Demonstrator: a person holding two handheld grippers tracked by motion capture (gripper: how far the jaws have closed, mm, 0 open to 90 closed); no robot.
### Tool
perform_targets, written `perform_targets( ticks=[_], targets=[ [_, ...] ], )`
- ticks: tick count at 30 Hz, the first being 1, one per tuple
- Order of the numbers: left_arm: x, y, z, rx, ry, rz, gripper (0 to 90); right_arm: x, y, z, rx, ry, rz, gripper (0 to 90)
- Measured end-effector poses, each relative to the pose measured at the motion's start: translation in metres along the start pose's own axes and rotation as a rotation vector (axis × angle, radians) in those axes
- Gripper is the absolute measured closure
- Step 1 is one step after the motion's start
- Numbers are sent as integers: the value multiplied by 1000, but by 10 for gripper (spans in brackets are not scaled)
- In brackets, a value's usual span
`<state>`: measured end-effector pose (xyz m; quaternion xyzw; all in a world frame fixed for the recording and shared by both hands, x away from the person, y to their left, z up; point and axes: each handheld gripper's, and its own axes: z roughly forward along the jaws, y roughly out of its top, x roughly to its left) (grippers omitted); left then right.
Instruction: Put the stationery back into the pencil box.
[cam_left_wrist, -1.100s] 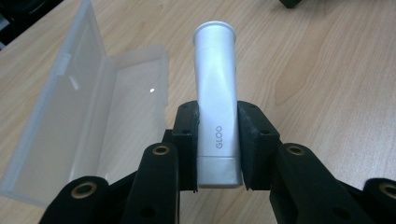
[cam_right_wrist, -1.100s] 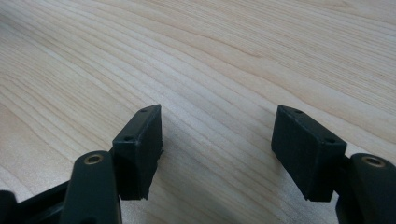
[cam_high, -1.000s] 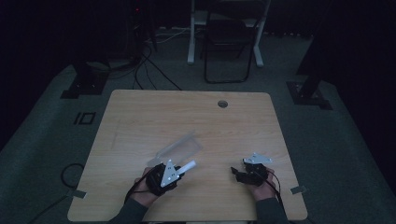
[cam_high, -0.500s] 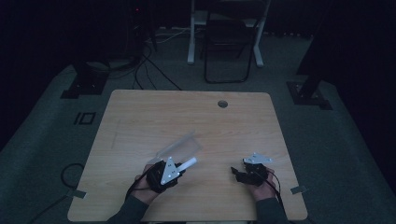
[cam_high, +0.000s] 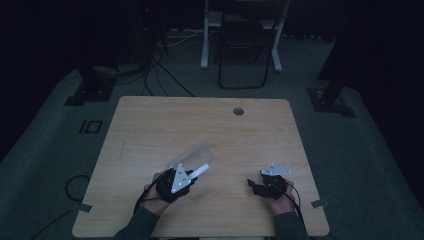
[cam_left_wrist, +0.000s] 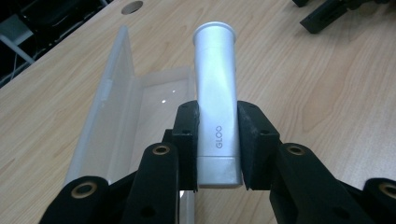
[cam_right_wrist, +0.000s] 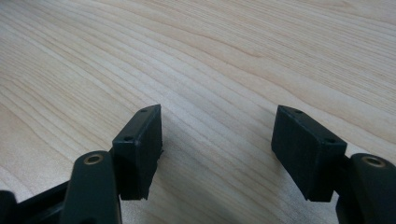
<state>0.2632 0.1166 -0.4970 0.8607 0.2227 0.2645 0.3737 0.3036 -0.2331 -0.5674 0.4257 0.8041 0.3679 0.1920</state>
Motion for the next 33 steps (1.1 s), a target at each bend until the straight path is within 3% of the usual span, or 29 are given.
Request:
perform_targets(
  ticks=[33],
  targets=[
    [12,-1,13,2,73,-44,711,0,0,0,0,0,0,336]
  ],
)
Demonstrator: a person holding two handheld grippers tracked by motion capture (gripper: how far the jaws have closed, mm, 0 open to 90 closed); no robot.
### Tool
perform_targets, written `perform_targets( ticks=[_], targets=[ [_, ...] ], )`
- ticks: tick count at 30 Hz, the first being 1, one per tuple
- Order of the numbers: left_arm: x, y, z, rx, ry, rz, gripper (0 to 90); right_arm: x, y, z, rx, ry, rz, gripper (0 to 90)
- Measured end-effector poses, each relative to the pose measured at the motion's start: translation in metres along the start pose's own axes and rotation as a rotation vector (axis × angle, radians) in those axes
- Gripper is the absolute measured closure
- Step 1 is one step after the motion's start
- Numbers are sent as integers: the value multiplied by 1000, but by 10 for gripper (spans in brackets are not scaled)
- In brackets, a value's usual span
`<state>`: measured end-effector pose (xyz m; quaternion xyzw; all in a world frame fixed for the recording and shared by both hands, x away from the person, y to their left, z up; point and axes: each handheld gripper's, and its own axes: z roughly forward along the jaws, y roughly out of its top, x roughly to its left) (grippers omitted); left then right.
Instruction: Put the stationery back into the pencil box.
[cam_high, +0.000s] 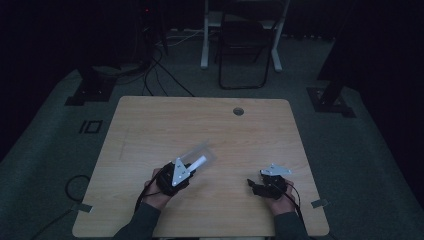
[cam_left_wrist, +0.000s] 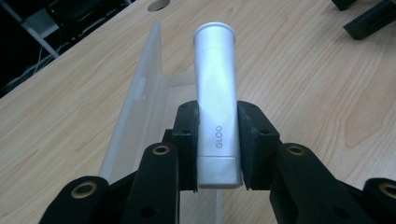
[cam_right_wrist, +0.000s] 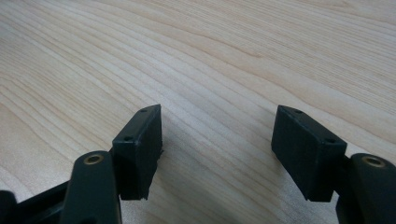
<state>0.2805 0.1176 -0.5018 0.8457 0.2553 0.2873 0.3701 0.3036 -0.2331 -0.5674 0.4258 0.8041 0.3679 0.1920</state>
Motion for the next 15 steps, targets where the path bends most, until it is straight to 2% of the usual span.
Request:
perform_targets(
  ticks=[10,15],
  targets=[
    [3,-2,7,20,-4,-12,710,0,0,0,0,0,0,336],
    [5,-4,11,35,8,-14,710,0,0,0,0,0,0,336]
  ],
)
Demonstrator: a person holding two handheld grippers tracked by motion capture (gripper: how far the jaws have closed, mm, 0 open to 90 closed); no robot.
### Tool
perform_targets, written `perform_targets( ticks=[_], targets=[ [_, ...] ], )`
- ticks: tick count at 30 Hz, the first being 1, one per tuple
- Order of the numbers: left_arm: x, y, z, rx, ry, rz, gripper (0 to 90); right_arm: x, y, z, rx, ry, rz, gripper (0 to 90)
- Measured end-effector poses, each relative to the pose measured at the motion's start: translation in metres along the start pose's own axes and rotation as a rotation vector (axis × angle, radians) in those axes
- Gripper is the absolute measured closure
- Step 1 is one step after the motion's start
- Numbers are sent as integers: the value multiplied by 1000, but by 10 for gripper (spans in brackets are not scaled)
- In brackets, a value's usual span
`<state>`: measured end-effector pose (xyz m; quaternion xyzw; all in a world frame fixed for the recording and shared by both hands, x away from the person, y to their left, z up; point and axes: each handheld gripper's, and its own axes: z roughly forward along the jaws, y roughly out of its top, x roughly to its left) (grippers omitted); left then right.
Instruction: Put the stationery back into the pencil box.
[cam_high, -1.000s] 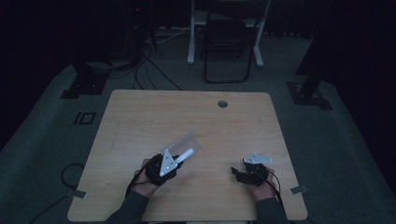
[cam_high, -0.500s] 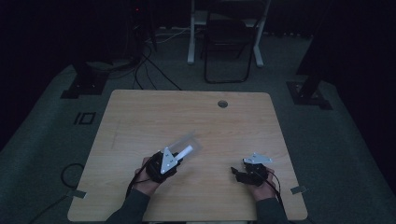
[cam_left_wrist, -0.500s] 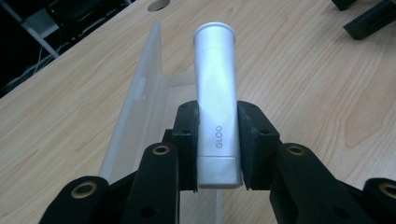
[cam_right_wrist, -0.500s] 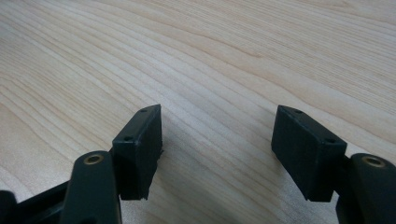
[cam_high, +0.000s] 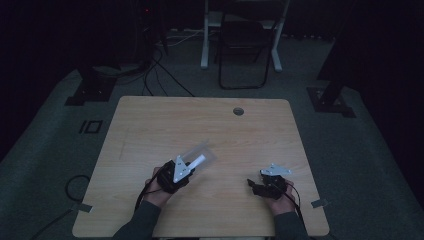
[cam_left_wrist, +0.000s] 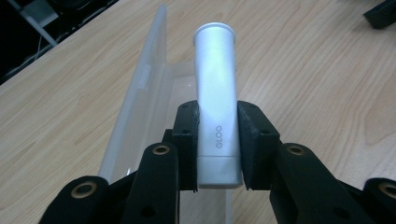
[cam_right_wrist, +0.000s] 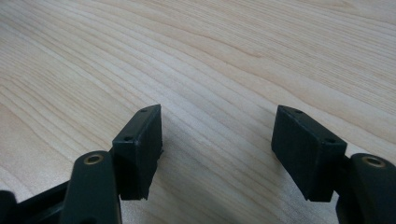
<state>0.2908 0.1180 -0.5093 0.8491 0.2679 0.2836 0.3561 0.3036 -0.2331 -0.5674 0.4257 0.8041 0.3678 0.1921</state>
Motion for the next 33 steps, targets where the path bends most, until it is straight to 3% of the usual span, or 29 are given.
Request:
perform_targets(
  ticks=[20,33],
  targets=[
    [3,-2,10,23,49,1,711,0,0,0,0,0,0,335],
    [3,-3,15,22,56,6,710,0,0,0,1,1,0,331]
  ],
)
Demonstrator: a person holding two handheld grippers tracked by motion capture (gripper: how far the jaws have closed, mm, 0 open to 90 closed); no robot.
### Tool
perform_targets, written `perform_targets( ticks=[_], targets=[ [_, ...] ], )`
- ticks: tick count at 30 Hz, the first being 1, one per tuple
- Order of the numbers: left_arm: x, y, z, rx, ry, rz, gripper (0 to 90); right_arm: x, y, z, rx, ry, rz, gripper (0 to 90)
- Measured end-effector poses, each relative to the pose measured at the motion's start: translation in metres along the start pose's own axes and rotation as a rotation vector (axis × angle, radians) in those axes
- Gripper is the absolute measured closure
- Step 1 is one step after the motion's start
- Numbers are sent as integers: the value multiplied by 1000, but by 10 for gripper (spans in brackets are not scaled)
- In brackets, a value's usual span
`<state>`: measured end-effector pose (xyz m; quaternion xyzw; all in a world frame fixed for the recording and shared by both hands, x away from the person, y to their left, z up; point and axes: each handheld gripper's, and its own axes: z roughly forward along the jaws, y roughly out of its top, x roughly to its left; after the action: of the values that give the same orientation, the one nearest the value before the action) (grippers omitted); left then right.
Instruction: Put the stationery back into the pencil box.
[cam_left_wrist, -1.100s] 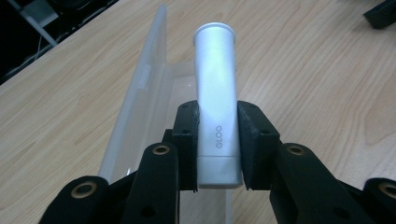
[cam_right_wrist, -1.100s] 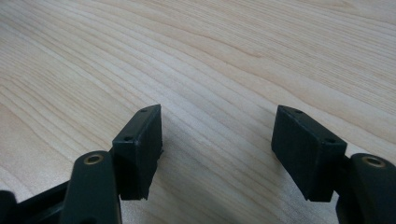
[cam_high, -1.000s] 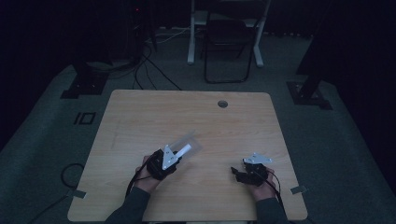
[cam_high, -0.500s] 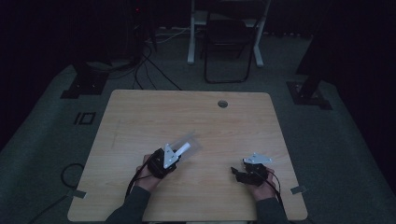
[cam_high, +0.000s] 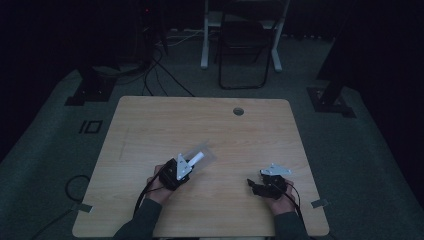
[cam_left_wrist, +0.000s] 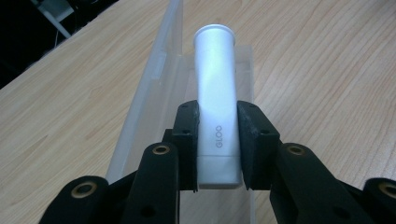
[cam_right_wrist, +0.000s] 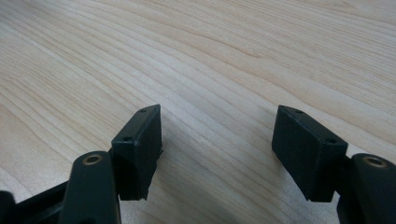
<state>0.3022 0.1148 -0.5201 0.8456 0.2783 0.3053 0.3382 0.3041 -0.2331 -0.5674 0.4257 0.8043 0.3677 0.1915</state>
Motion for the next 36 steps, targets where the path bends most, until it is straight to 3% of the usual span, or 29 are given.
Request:
perform_targets(
  ticks=[36],
  targets=[
    [-3,-9,21,63,23,28,710,0,0,0,1,0,0,330]
  ],
)
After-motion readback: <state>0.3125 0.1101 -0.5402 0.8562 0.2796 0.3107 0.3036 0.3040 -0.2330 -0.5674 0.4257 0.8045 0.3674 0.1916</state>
